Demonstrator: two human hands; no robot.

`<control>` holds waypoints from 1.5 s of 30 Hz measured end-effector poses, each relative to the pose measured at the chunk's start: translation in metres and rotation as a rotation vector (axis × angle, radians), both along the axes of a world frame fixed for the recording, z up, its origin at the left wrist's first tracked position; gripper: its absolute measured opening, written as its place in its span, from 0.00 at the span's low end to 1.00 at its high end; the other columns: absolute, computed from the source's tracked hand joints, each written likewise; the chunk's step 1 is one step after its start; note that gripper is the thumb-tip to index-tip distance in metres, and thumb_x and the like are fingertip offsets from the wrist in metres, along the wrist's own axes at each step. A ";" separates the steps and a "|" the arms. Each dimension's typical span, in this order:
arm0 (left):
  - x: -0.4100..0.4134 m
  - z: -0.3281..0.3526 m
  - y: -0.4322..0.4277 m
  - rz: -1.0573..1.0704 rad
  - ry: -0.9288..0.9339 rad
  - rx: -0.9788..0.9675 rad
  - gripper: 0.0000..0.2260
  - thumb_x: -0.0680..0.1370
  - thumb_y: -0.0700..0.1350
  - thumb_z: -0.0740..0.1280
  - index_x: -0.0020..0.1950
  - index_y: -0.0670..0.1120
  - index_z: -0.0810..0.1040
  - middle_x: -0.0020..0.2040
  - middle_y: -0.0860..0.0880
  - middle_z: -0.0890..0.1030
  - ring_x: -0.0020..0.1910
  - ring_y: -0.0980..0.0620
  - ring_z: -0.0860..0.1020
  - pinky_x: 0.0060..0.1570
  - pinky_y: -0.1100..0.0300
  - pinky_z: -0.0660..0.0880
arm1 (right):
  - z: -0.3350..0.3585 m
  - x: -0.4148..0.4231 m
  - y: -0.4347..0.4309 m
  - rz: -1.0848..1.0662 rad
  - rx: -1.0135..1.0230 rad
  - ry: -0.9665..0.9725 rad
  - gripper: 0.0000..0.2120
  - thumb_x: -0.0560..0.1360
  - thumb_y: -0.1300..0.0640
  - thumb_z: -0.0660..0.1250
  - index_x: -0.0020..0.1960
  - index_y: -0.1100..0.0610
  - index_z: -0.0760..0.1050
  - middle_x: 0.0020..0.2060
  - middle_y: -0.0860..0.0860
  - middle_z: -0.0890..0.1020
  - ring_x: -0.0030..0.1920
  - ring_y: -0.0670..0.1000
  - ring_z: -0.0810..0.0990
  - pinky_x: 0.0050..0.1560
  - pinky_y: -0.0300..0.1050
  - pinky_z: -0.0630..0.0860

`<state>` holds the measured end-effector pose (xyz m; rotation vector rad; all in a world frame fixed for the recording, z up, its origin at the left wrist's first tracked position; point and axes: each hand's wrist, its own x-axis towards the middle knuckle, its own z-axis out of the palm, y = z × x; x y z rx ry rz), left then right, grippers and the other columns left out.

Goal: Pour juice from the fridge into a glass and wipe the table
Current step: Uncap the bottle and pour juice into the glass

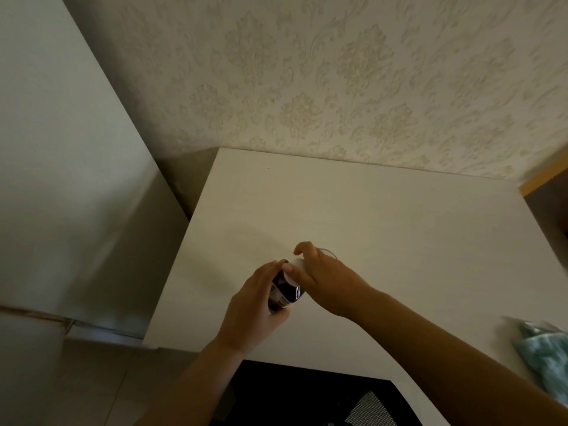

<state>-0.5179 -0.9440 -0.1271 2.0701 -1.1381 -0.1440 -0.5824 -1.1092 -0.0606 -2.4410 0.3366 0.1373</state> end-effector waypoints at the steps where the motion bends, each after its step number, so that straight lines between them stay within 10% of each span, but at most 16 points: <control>1: 0.001 0.000 0.000 0.005 -0.001 0.001 0.32 0.69 0.52 0.74 0.69 0.48 0.65 0.64 0.51 0.75 0.58 0.53 0.77 0.49 0.64 0.79 | 0.002 0.001 0.001 -0.003 0.042 0.028 0.23 0.75 0.33 0.49 0.59 0.48 0.61 0.47 0.50 0.76 0.42 0.46 0.77 0.39 0.42 0.77; 9: 0.000 -0.004 0.002 0.042 0.024 0.012 0.33 0.68 0.52 0.76 0.69 0.47 0.65 0.64 0.51 0.75 0.59 0.53 0.78 0.50 0.59 0.80 | 0.003 0.003 0.000 0.104 -0.164 -0.022 0.29 0.73 0.38 0.56 0.69 0.49 0.54 0.64 0.51 0.72 0.58 0.52 0.73 0.51 0.45 0.73; 14: -0.001 -0.003 0.001 0.057 0.039 0.003 0.31 0.69 0.53 0.75 0.68 0.48 0.67 0.64 0.52 0.75 0.59 0.54 0.77 0.50 0.59 0.80 | 0.001 0.009 0.007 0.061 -0.407 0.012 0.25 0.76 0.34 0.44 0.58 0.53 0.61 0.40 0.52 0.78 0.36 0.52 0.78 0.33 0.48 0.77; 22: -0.001 -0.004 0.002 0.073 0.067 0.009 0.32 0.69 0.54 0.74 0.69 0.48 0.66 0.65 0.53 0.75 0.59 0.55 0.77 0.52 0.62 0.79 | 0.003 0.006 0.008 0.111 -0.255 -0.059 0.28 0.75 0.34 0.47 0.67 0.51 0.57 0.58 0.52 0.74 0.54 0.54 0.74 0.51 0.50 0.74; 27: 0.001 -0.003 0.000 0.072 0.073 0.001 0.31 0.70 0.54 0.74 0.69 0.48 0.66 0.65 0.53 0.74 0.59 0.56 0.76 0.51 0.62 0.79 | 0.004 0.011 0.009 0.062 -0.379 -0.015 0.23 0.76 0.35 0.44 0.56 0.53 0.61 0.42 0.51 0.78 0.40 0.52 0.77 0.36 0.48 0.77; 35: 0.001 -0.007 -0.001 0.085 0.109 0.002 0.34 0.69 0.53 0.75 0.70 0.49 0.64 0.65 0.51 0.75 0.59 0.54 0.76 0.53 0.65 0.77 | 0.007 0.003 -0.002 0.109 -0.193 -0.108 0.20 0.76 0.41 0.58 0.64 0.50 0.62 0.58 0.49 0.75 0.52 0.49 0.74 0.48 0.43 0.73; 45: -0.001 -0.008 -0.003 0.080 0.119 -0.026 0.34 0.69 0.53 0.74 0.70 0.50 0.63 0.65 0.50 0.75 0.60 0.51 0.77 0.52 0.59 0.80 | -0.001 -0.007 -0.008 0.044 -0.115 -0.178 0.19 0.73 0.40 0.60 0.61 0.45 0.64 0.55 0.45 0.75 0.46 0.43 0.70 0.41 0.33 0.66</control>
